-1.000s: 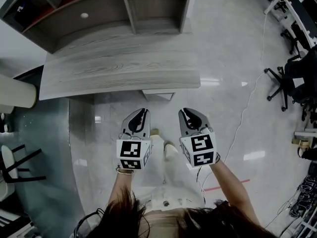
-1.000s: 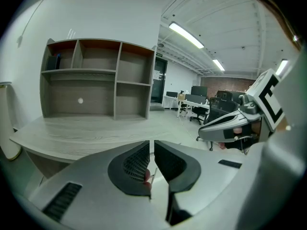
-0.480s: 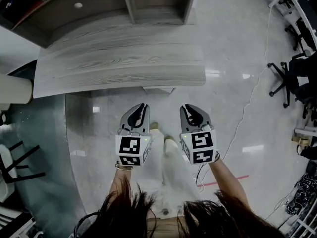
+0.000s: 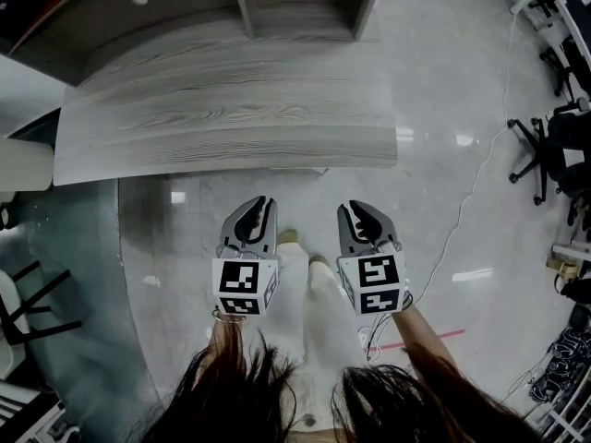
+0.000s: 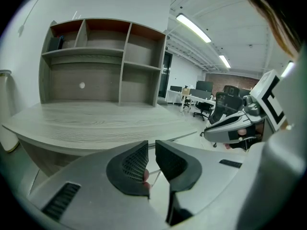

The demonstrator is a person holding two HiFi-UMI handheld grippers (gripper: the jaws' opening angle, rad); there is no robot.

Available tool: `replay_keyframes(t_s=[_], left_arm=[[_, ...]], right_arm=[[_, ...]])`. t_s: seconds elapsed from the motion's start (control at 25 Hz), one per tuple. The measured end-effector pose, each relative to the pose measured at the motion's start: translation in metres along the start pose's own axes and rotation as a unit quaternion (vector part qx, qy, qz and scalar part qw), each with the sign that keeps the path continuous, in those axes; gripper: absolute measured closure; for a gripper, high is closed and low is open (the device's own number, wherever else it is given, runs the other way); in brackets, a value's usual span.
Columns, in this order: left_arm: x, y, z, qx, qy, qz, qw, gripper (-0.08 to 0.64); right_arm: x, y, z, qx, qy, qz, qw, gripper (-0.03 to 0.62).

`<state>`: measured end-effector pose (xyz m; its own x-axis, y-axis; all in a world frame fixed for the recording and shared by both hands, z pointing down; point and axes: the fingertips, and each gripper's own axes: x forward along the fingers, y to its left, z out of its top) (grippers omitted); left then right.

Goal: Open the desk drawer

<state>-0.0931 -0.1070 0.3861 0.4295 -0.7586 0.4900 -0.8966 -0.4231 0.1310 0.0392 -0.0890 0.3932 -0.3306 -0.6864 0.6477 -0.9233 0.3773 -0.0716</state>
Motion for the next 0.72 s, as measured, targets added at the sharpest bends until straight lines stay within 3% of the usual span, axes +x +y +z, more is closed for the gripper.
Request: replay_keyframes(t_s=[0.72], left_arm=[[0.037, 0.022, -0.039, -0.006, 0.013, 0.006, 0.9999, 0.515]], right_arm=[[0.051, -0.011, -0.03, 0.006, 0.024, -0.005, 1.0, 0.52]])
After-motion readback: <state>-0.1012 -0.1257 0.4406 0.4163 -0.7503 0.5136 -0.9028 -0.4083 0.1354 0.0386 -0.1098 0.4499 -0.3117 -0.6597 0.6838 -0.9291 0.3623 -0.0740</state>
